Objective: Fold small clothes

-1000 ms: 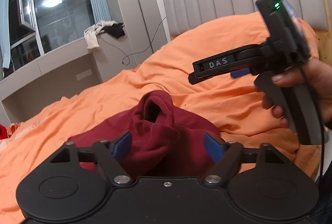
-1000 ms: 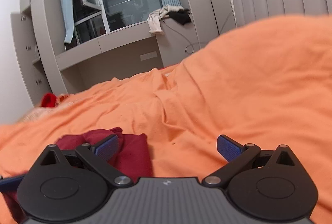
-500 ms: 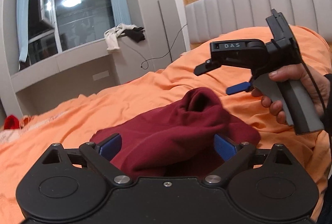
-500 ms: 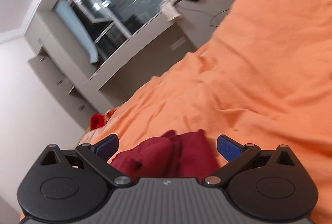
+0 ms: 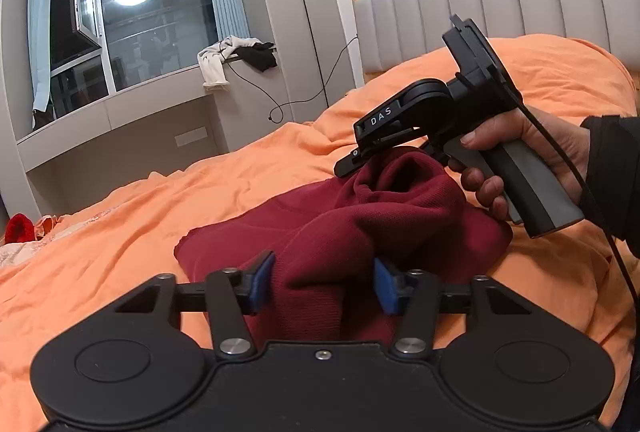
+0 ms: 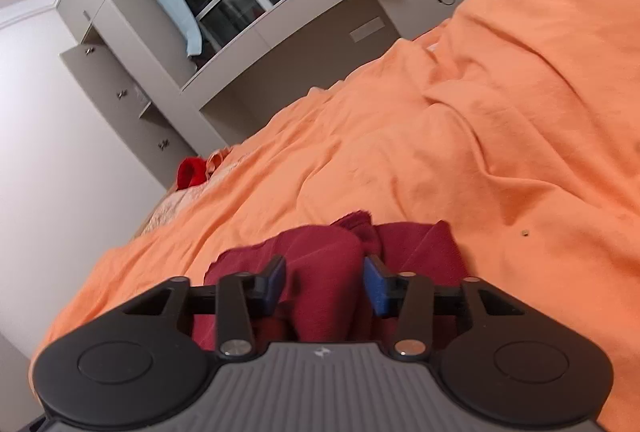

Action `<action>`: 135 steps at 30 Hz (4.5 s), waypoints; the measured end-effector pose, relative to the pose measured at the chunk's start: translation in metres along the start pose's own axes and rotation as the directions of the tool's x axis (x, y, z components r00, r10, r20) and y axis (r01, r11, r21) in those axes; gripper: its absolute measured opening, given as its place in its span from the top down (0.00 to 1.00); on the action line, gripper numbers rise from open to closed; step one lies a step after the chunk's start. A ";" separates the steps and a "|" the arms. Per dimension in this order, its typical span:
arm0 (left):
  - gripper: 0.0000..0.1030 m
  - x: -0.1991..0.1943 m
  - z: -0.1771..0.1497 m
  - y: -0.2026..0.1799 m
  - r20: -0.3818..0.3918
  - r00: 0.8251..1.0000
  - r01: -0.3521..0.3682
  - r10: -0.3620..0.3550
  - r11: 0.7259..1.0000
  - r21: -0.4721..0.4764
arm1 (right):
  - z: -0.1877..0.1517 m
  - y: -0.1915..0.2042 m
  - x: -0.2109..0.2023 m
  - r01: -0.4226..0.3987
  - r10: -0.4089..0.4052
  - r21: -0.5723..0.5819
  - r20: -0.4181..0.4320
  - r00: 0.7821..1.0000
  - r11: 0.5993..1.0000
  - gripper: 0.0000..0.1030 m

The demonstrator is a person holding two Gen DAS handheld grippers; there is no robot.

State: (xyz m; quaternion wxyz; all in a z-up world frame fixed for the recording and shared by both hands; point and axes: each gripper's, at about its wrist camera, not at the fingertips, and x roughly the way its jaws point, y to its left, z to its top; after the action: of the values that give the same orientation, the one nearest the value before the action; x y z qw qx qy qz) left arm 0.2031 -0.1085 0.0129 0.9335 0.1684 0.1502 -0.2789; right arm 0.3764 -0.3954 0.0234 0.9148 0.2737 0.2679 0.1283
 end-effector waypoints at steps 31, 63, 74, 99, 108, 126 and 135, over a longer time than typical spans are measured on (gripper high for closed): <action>0.66 0.010 -0.007 -0.005 0.007 0.994 0.110 -0.110 0.993 0.041 | -0.013 -0.025 -0.056 0.169 -0.162 -0.095 0.080 0.984 0.981 0.63; 0.55 0.011 -0.011 0.015 -0.007 0.967 0.256 -0.256 0.967 0.000 | -0.071 0.045 -0.101 0.083 -0.083 -0.560 0.026 0.996 0.824 0.00; 0.45 0.011 -0.010 0.009 -0.023 0.953 0.304 -0.303 0.952 0.039 | -0.085 0.041 -0.089 0.105 -0.172 -0.662 -0.037 0.984 0.742 0.00; 0.01 0.015 -0.012 0.089 -0.067 0.998 -0.039 0.009 0.885 -0.463 | -0.082 0.055 -0.111 0.089 -0.009 -0.559 0.143 0.990 0.824 0.00; 0.01 0.029 -0.033 0.122 -0.236 0.969 -0.192 0.066 0.804 -0.562 | -0.100 0.077 -0.106 0.077 0.015 -0.637 0.139 0.990 0.767 0.00; 0.01 0.042 -0.040 0.121 -0.295 0.952 -0.239 0.081 0.798 -0.553 | -0.138 0.104 -0.097 0.175 -0.024 -0.806 0.196 0.980 0.566 0.00; 0.01 0.042 -0.041 0.121 -0.285 0.955 -0.238 0.085 0.793 -0.561 | -0.170 0.116 -0.086 0.285 -0.021 -0.874 0.302 0.953 0.393 0.00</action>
State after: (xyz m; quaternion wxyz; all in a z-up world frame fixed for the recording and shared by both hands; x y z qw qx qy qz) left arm 0.2984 -0.0169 -0.0117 0.9340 -0.0839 0.3280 -0.1139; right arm 0.2006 -0.2602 0.0054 0.9485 -0.2799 0.0655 0.1334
